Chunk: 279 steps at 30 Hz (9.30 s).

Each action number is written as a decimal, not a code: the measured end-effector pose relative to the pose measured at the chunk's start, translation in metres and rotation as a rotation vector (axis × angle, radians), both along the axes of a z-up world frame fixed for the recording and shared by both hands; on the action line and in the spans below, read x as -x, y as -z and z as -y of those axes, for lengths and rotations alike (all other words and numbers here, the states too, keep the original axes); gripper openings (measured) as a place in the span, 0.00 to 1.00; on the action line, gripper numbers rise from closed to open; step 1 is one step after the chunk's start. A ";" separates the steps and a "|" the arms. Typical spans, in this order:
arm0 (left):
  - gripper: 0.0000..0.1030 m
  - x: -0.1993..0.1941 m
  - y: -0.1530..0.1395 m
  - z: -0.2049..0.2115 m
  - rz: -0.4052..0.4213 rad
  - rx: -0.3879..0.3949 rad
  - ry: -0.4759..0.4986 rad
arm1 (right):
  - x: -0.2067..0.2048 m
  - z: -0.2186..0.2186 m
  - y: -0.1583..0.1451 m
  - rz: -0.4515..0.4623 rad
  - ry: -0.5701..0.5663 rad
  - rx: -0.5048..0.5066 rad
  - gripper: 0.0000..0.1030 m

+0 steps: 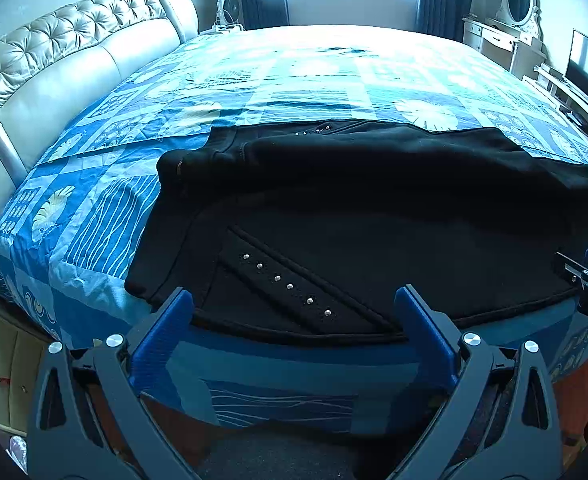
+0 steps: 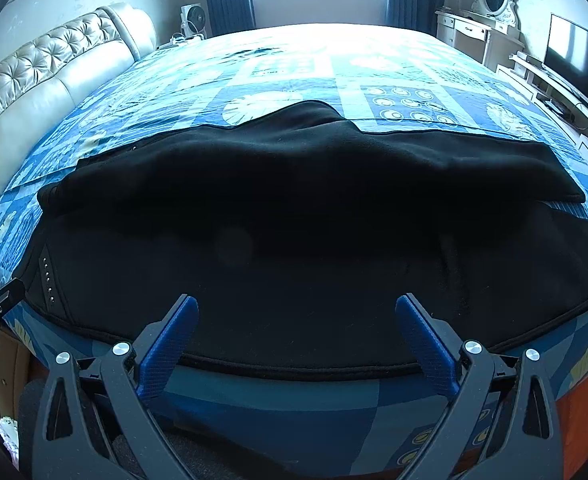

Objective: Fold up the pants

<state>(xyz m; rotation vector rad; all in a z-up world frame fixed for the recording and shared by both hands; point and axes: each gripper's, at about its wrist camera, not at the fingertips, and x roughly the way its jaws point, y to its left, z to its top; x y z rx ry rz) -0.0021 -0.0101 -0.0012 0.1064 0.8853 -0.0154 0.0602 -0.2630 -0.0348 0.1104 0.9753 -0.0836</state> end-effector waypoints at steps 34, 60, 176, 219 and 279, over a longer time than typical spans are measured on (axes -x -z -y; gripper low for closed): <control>0.98 0.000 -0.001 -0.003 0.002 -0.005 -0.012 | 0.003 -0.007 0.007 -0.013 -0.018 0.007 0.96; 0.98 -0.001 0.001 -0.003 0.000 -0.002 -0.015 | 0.002 -0.008 0.009 -0.021 -0.029 0.001 0.96; 0.55 -0.042 0.074 -0.196 -0.288 0.937 -0.231 | 0.007 0.034 0.041 -0.163 -0.003 -0.831 0.62; 0.72 -0.046 0.005 -0.184 -0.068 0.454 -0.186 | -0.035 0.235 -0.064 0.054 0.345 -0.442 0.63; 0.85 -0.053 0.046 -0.063 -0.181 0.302 -0.105 | 0.133 0.430 0.047 0.296 0.841 -0.870 0.08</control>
